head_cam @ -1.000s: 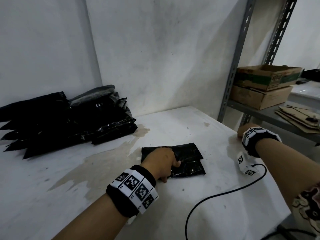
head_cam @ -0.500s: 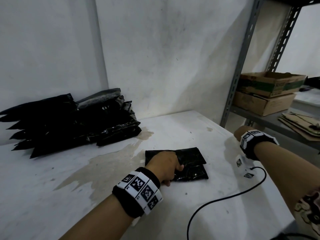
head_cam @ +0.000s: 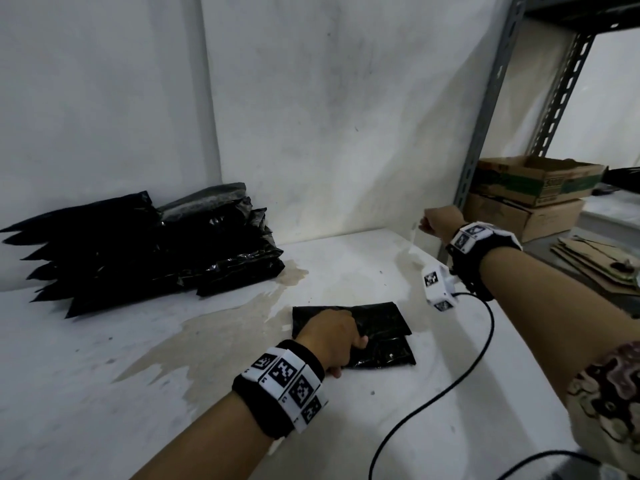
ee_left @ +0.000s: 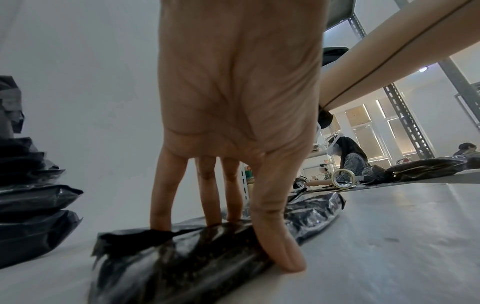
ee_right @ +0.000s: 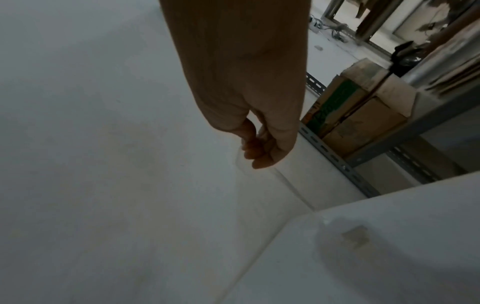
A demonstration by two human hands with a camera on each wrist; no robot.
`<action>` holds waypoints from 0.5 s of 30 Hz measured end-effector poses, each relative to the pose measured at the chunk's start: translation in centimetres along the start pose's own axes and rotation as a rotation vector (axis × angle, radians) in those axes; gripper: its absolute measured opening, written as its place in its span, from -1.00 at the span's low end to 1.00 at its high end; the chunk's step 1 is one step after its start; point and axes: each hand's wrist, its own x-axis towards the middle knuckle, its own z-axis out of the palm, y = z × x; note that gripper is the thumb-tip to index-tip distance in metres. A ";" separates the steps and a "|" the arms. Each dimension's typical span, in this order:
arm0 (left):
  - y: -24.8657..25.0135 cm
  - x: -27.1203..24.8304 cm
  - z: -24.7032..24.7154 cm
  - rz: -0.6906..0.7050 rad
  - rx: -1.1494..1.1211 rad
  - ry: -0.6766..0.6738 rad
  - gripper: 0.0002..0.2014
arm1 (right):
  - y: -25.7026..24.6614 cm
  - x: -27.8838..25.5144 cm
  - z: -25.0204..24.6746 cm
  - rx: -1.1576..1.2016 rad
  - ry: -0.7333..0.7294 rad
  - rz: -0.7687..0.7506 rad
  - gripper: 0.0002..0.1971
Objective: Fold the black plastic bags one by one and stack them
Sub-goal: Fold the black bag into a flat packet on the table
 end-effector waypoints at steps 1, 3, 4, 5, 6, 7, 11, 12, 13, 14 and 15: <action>0.0 -0.2 -0.1 0.002 0.002 -0.013 -0.34 | 0.0 -0.1 0.2 0.016 0.023 -0.004 -0.72; -0.1 -0.3 -0.2 0.015 -0.003 -0.004 -0.38 | 0.2 -0.2 0.3 0.125 0.092 -0.021 -0.73; -0.2 0.0 -0.1 0.022 -0.007 0.011 -0.41 | 0.4 -0.2 0.4 0.165 0.122 -0.032 -0.72; 0.0 0.0 0.0 0.029 -0.009 0.000 -0.42 | 0.7 -0.3 0.5 0.196 0.145 -0.033 -0.71; 0.0 0.3 0.2 0.035 -0.004 -0.006 -0.40 | 1.0 -0.3 0.7 0.224 0.172 -0.046 -0.70; 0.1 0.2 0.2 0.027 0.004 -0.029 -0.37 | 1.1 -0.5 1.1 0.281 0.201 -0.057 -0.69; -0.1 0.4 -0.3 0.026 0.040 -0.027 -0.36 | -2.7 -0.9 2.6 0.386 0.213 -0.254 -0.70; -0.1 0.4 -0.3 0.027 0.051 -0.015 -0.37 | -4.5 -1.0 2.9 0.386 0.186 -0.301 -0.72; 0.0 0.4 -0.2 0.029 0.055 -0.007 -0.37 | -6.3 -1.2 2.8 0.380 0.149 -0.322 -0.73; 0.0 0.3 -0.1 0.027 0.064 0.000 -0.35 | -7.6 -1.4 2.9 0.381 0.122 -0.329 -0.75; 0.1 0.0 -0.1 0.027 0.066 -0.001 -0.33 | -8.5 -1.8 2.8 0.384 0.103 -0.325 -0.77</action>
